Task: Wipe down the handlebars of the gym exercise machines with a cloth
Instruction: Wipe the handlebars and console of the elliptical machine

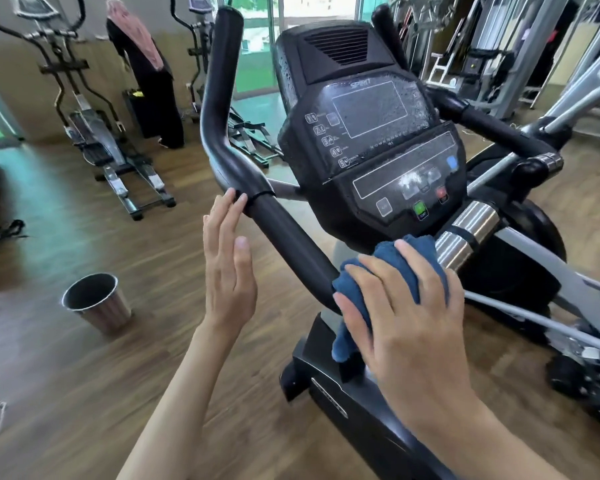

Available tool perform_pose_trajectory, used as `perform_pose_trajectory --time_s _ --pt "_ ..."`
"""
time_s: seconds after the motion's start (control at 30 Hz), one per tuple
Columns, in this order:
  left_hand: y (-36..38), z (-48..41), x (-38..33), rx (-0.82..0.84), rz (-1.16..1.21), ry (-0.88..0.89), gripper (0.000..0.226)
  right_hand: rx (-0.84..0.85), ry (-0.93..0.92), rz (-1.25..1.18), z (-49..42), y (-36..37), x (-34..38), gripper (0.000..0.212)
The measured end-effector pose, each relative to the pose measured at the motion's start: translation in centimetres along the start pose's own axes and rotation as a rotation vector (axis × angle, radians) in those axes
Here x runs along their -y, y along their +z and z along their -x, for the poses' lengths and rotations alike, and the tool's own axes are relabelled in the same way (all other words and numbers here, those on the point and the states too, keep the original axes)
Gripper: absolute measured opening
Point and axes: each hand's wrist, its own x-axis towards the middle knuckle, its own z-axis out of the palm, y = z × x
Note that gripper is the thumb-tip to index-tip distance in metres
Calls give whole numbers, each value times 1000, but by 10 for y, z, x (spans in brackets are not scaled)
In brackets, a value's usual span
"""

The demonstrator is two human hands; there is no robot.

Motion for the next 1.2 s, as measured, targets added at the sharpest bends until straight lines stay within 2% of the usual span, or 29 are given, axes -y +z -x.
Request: perform_pose_trajectory --time_s 0.1,0.17,0.33,0.5,0.63,0.87,1.0,1.2 --pt "-5 -2 3 39 7 1 47 -23 63 8 -5 2 28 21" --pt "-8 -2 5 62 19 15 47 4 65 7 -9 1 32 22" --pt "-12 -4 10 99 30 16 46 159 -77 -142 -2 -15 6 34" --pt "-16 -5 11 124 29 25 45 71 -141 -92 1 -5 7 33" --pt "-14 -6 11 111 36 24 45 31 -81 -34 -4 4 27 32" --pt "-11 -6 11 84 35 35 46 136 83 114 -57 19 71 44" --pt "-13 -7 12 89 10 63 45 212 117 48 -68 24 74 49" --pt "-11 -6 14 75 29 78 45 148 -38 -140 -15 -5 35 49"
